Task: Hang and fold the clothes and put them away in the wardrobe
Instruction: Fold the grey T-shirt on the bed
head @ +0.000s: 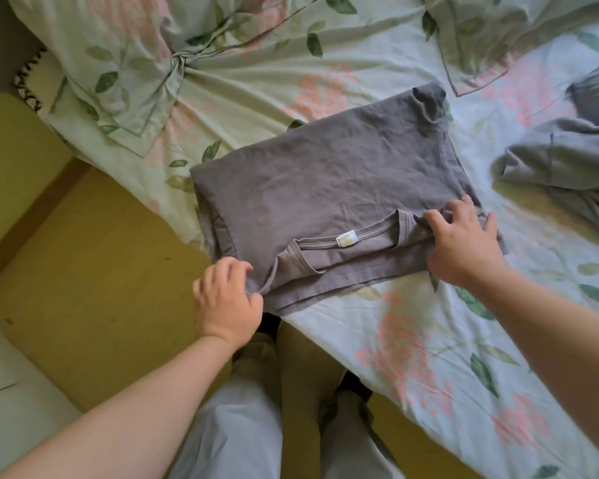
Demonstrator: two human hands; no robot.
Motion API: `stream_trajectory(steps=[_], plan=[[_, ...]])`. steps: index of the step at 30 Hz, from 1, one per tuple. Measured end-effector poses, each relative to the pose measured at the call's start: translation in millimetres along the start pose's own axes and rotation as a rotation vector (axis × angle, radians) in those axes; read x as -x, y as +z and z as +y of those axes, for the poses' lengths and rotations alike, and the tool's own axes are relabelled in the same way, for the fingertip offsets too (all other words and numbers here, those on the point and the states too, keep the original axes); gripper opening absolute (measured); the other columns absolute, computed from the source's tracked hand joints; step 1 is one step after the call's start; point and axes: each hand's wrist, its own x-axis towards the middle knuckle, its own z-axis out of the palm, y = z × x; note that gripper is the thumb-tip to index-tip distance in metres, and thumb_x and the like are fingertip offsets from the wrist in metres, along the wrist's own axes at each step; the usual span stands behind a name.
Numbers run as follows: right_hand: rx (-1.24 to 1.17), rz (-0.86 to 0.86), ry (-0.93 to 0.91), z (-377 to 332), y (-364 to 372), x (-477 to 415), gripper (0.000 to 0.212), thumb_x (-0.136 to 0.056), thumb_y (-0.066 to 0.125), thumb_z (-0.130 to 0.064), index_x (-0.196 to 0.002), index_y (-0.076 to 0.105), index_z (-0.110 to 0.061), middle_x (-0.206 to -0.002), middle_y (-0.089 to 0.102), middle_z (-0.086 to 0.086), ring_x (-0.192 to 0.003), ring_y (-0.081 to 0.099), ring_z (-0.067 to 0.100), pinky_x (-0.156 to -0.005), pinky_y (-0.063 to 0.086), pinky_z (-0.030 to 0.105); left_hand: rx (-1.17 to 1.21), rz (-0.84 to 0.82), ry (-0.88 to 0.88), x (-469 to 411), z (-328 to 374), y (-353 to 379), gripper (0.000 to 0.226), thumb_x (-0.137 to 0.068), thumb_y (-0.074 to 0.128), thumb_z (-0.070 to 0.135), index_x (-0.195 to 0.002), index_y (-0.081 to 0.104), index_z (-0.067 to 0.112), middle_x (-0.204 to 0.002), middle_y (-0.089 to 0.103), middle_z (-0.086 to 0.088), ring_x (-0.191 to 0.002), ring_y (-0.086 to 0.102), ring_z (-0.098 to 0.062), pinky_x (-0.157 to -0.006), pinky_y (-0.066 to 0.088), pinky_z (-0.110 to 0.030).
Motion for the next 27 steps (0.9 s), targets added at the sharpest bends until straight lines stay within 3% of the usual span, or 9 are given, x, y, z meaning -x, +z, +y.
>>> stream_trajectory(steps=[4, 6, 9, 13, 15, 18, 20, 23, 27], plan=[[-0.347, 0.321, 0.111, -46, 9, 29, 0.045, -0.068, 0.059, -0.017, -0.113, 0.056, -0.017, -0.122, 0.049, 0.015, -0.112, 0.048, 0.037, -0.093, 0.038, 0.048, 0.602, 0.02, -0.719, -23, 0, 2, 0.042, -0.09, 0.06, 0.031, -0.128, 0.056, 0.013, -0.132, 0.056, -0.012, -0.118, 0.054, -0.036, -0.098, 0.044, -0.044], [-0.711, 0.136, 0.203, -89, 13, 43, 0.028, -0.076, 0.061, -0.013, -0.103, 0.055, -0.018, -0.102, 0.056, 0.006, -0.095, 0.053, 0.031, -0.079, 0.04, 0.038, 0.694, -0.086, -0.84, -29, -3, 5, 0.048, -0.092, 0.066, 0.041, -0.129, 0.055, 0.012, -0.127, 0.062, -0.009, -0.115, 0.059, -0.034, -0.096, 0.047, -0.041], [-1.071, -0.163, 0.398, -151, 22, 62, 0.011, -0.086, 0.059, -0.014, -0.096, 0.058, -0.018, -0.083, 0.06, -0.007, -0.085, 0.059, 0.022, -0.071, 0.038, 0.029, 0.705, -0.144, -0.86, -29, -7, 6, 0.044, -0.089, 0.073, 0.039, -0.12, 0.063, 0.009, -0.117, 0.068, -0.009, -0.108, 0.064, -0.033, -0.097, 0.052, -0.045], [-1.472, -0.52, 0.736, -219, 29, 80, 0.013, -0.094, 0.053, -0.014, -0.09, 0.064, -0.007, -0.084, 0.068, 0.011, -0.074, 0.067, 0.028, -0.065, 0.055, 0.032, 0.888, -0.175, -0.909, -39, -11, -7, 0.022, -0.088, 0.073, 0.024, -0.088, 0.068, 0.003, -0.095, 0.073, -0.014, -0.088, 0.068, -0.033, -0.081, 0.056, -0.047], [-1.877, -0.781, 0.896, -248, 21, 85, 0.029, -0.104, 0.043, -0.026, -0.095, 0.061, -0.006, -0.081, 0.065, 0.015, -0.067, 0.062, 0.028, -0.063, 0.053, 0.031, 1.045, -0.183, -0.905, -41, -9, -18, 0.012, -0.091, 0.07, 0.016, -0.083, 0.065, 0.01, -0.093, 0.074, -0.012, -0.084, 0.068, -0.03, -0.076, 0.056, -0.043], [-2.385, -1.006, 0.932, -278, 20, 84, 0.081, -0.104, 0.015, -0.063, -0.121, 0.065, -0.001, -0.112, 0.071, 0.023, -0.096, 0.067, 0.035, -0.089, 0.05, 0.042, 1.206, -0.192, -0.865, -40, -5, -34, 0.01, -0.097, 0.064, 0.01, -0.087, 0.064, 0.014, -0.084, 0.075, -0.004, -0.076, 0.069, -0.02, -0.064, 0.055, -0.031], [-2.711, -1.039, 0.926, -288, 16, 78, 0.095, -0.097, 0.01, -0.075, -0.133, 0.06, -0.003, -0.126, 0.066, 0.027, -0.105, 0.063, 0.036, -0.088, 0.049, 0.043, 1.25, -0.191, -0.853, -40, -5, -41, 0.01, -0.098, 0.062, 0.008, -0.09, 0.065, 0.013, -0.079, 0.076, 0.0, -0.068, 0.071, -0.014, -0.053, 0.054, -0.026], [-2.974, -0.919, 0.842, -296, 3, 65, 0.084, -0.094, 0.022, -0.074, -0.141, 0.057, -0.014, -0.135, 0.062, 0.024, -0.114, 0.06, 0.038, -0.077, 0.051, 0.036, 1.298, -0.212, -0.863, -41, -6, -47, 0.01, -0.099, 0.061, 0.006, -0.092, 0.064, 0.012, -0.077, 0.076, 0.001, -0.063, 0.071, -0.01, -0.049, 0.054, -0.024], [-3.074, -0.686, 0.838, -294, -4, 49, 0.075, -0.086, 0.046, -0.07, -0.138, 0.063, -0.018, -0.137, 0.061, 0.021, -0.131, 0.052, 0.044, -0.11, 0.039, 0.059, 1.305, -0.22, -0.855, -43, -8, -49, 0.013, -0.099, 0.061, 0.006, -0.088, 0.063, 0.013, -0.072, 0.074, 0.004, -0.059, 0.069, -0.008, -0.049, 0.053, -0.022]])
